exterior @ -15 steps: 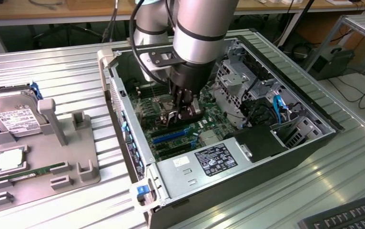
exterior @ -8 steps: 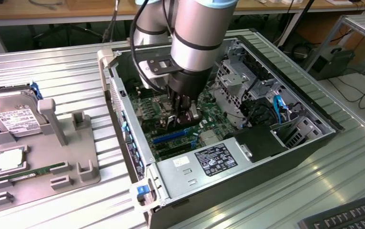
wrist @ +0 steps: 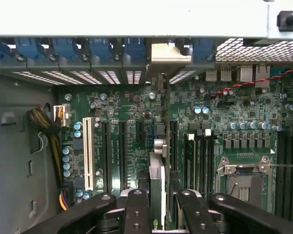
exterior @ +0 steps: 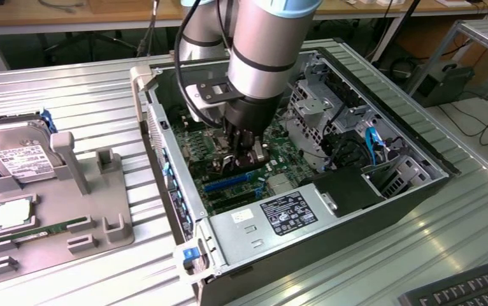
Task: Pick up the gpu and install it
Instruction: 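Insert the gpu into the slot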
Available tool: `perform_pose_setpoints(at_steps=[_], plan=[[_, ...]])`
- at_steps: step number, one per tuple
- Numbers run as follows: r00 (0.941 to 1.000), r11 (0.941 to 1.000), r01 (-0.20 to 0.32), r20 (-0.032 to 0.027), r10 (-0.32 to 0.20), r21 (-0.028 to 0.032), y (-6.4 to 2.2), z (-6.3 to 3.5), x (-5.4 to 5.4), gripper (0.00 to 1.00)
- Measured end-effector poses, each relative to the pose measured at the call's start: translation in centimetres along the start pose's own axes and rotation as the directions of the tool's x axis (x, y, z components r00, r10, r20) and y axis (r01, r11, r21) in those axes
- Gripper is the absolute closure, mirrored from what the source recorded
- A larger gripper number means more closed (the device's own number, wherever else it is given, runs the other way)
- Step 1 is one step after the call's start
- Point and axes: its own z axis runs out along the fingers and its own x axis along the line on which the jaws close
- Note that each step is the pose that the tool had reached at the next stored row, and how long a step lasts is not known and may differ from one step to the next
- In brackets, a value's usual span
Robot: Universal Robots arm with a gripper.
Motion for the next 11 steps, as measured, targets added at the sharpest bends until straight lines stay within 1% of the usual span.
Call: perform_pose_setpoints(at_steps=[2, 4, 9, 11], plan=[[1.0, 1.0, 0.003, 0.0011, -0.003, 0.0024, -0.01, 0.09, 0.01, 0.74], [1.0, 1.0, 0.006, 0.0016, -0.006, 0.0033, 0.0, 0.19, 0.0, 0.74], [0.9999, 0.9999, 0.011, 0.0017, -0.011, 0.0064, 0.0, 0.66, -0.01, 0.74], [0.9999, 0.9999, 0.013, 0.0017, -0.013, 0.0091, 0.0, 0.86, -0.02, 0.74]])
